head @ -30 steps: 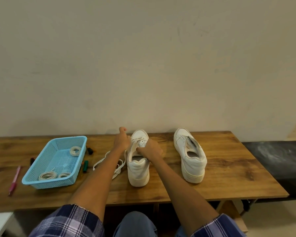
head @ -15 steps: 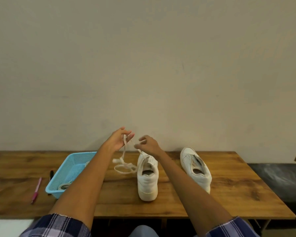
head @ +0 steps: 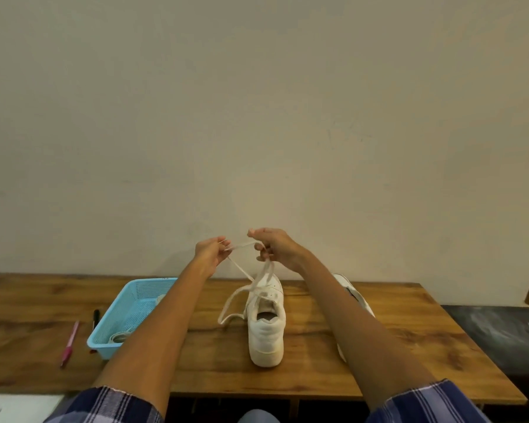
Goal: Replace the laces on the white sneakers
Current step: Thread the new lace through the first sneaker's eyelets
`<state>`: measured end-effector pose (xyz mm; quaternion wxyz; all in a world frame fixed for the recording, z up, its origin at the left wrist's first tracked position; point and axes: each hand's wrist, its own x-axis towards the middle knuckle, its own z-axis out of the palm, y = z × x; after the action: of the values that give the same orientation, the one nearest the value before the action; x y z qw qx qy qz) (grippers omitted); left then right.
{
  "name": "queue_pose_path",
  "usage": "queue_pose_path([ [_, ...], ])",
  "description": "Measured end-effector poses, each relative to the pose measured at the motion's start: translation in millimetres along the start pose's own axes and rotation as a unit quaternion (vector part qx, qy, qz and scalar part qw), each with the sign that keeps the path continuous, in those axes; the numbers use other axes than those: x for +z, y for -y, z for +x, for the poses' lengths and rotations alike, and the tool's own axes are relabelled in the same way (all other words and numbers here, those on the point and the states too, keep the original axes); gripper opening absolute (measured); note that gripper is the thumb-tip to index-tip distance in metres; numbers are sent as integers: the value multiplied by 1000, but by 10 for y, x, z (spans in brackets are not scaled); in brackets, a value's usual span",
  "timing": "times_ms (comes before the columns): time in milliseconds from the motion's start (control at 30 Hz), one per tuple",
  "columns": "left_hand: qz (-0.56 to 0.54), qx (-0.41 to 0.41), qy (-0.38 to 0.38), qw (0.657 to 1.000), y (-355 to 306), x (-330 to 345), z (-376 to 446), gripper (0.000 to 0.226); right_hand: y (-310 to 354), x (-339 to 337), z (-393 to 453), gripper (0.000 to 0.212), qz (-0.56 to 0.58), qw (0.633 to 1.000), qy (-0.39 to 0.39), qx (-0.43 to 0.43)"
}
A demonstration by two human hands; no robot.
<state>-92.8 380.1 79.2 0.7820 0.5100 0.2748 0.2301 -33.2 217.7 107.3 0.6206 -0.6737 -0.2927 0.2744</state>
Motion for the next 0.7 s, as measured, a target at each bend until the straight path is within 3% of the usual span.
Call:
queue_pose_path([
  [67,-21,4,-47,999,49,-17,28,38,97,-75,-12,12,47,998,-18,-26],
  [167,-35,10,-66,997,149,-28,29,40,172,-263,6,6,205,970,-103,-83],
  [267,-56,16,-42,997,227,-43,35,58,178,-400,2,9,212,965,-122,-90],
  [400,106,2,18,994,416,43,-79,79,105,-357,-39,10,146,983,-86,-70],
  [600,318,-21,145,937,722,283,-246,102,-21,-253,41,14,210,967,-122,-79],
  [700,303,-31,183,935,755,347,-206,101,-31,-241,36,14,213,966,-125,-79],
])
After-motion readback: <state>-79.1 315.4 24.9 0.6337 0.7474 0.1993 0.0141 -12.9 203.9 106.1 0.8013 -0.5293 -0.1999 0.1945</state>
